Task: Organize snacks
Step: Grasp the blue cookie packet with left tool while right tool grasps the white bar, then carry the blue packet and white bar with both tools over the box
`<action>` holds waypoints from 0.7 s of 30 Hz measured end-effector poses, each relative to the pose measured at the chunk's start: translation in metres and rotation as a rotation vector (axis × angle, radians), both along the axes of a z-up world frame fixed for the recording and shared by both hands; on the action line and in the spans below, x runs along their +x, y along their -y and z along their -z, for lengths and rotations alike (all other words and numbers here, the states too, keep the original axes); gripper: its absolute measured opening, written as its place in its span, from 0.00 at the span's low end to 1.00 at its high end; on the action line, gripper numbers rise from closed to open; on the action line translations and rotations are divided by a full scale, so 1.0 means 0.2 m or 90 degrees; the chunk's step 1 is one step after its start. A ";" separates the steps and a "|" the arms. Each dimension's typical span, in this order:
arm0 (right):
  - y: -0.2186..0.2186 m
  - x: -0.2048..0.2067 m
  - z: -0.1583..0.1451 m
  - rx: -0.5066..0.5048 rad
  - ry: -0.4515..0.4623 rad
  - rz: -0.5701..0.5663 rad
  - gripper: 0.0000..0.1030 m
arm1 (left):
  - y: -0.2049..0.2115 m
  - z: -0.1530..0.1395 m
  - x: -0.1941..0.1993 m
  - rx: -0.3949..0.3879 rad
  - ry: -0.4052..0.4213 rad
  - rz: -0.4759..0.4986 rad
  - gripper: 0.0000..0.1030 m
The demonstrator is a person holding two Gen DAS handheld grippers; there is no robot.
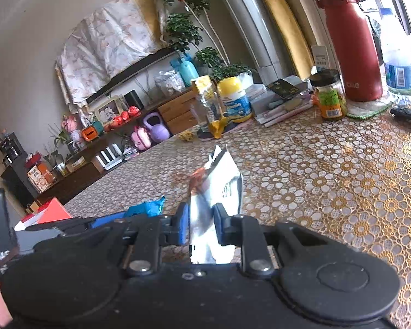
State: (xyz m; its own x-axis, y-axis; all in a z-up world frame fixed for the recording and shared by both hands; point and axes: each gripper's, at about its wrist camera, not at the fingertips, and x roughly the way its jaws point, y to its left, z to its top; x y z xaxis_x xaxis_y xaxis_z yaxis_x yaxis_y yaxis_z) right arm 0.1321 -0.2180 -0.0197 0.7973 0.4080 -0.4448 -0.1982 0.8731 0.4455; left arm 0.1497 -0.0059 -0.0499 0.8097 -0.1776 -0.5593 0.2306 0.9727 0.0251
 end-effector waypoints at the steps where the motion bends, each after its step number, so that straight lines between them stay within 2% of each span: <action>1: -0.01 -0.02 -0.01 -0.002 0.003 -0.003 0.18 | -0.01 -0.02 -0.04 -0.002 0.007 -0.004 0.29; 10: -0.12 -0.16 -0.14 -0.031 0.045 -0.033 0.15 | -0.17 -0.21 -0.35 -0.020 0.053 -0.037 0.29; 15: -0.13 -0.21 -0.09 -0.125 0.040 -0.036 0.17 | -0.24 -0.24 -0.48 -0.026 0.061 -0.048 0.29; 16: -0.13 -0.22 -0.07 -0.145 0.031 -0.038 0.21 | -0.25 -0.24 -0.50 -0.029 0.060 -0.049 0.29; 18: -0.10 -0.23 -0.03 -0.187 0.011 -0.037 0.34 | -0.27 -0.23 -0.54 -0.035 0.057 -0.052 0.29; 20: -0.07 -0.26 -0.02 -0.224 0.011 -0.037 0.91 | -0.28 -0.22 -0.56 -0.039 0.054 -0.054 0.29; 21: -0.05 -0.28 -0.02 -0.238 0.021 -0.027 0.98 | -0.28 -0.21 -0.56 -0.043 0.052 -0.056 0.29</action>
